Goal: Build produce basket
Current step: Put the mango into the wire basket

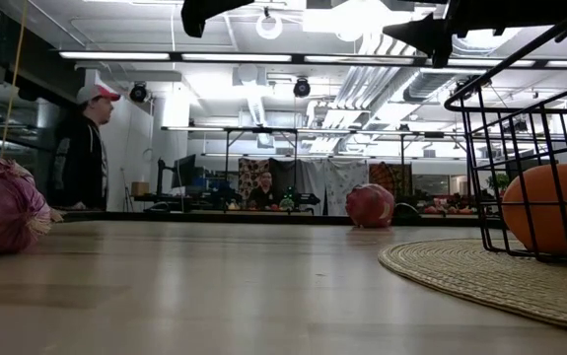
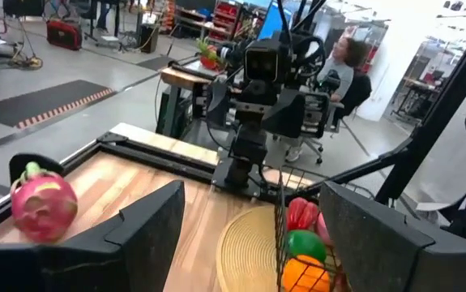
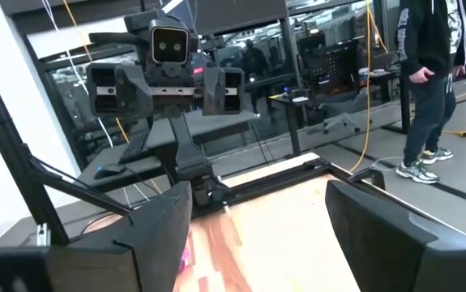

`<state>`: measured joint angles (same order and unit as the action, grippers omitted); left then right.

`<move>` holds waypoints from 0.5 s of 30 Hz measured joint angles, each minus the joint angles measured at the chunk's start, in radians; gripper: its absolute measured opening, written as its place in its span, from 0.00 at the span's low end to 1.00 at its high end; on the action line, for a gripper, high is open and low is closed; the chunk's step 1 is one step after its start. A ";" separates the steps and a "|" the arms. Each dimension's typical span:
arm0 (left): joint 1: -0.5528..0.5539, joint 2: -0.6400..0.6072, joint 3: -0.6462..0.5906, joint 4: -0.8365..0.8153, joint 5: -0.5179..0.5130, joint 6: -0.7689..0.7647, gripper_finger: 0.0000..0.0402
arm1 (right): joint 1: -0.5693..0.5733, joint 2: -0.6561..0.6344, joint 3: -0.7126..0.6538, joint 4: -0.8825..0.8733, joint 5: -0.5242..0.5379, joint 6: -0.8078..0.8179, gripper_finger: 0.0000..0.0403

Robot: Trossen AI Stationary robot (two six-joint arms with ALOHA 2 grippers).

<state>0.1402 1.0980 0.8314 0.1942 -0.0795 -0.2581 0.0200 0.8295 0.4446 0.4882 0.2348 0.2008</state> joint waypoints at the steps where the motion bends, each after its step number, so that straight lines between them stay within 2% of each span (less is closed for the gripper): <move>1: 0.000 -0.003 0.000 -0.008 0.000 0.000 0.69 | 0.000 0.000 0.000 0.000 0.000 0.001 0.68; 10: 0.000 -0.003 0.005 -0.024 -0.002 -0.028 0.72 | 0.000 0.000 0.001 0.000 0.001 0.003 0.68; 15: 0.000 -0.003 0.070 -0.163 -0.003 -0.027 0.81 | 0.000 0.000 0.001 -0.001 0.001 0.006 0.68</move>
<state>0.1406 1.0954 0.9015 0.0314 -0.0822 -0.2848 0.0200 0.8295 0.4458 0.4873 0.2356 0.2066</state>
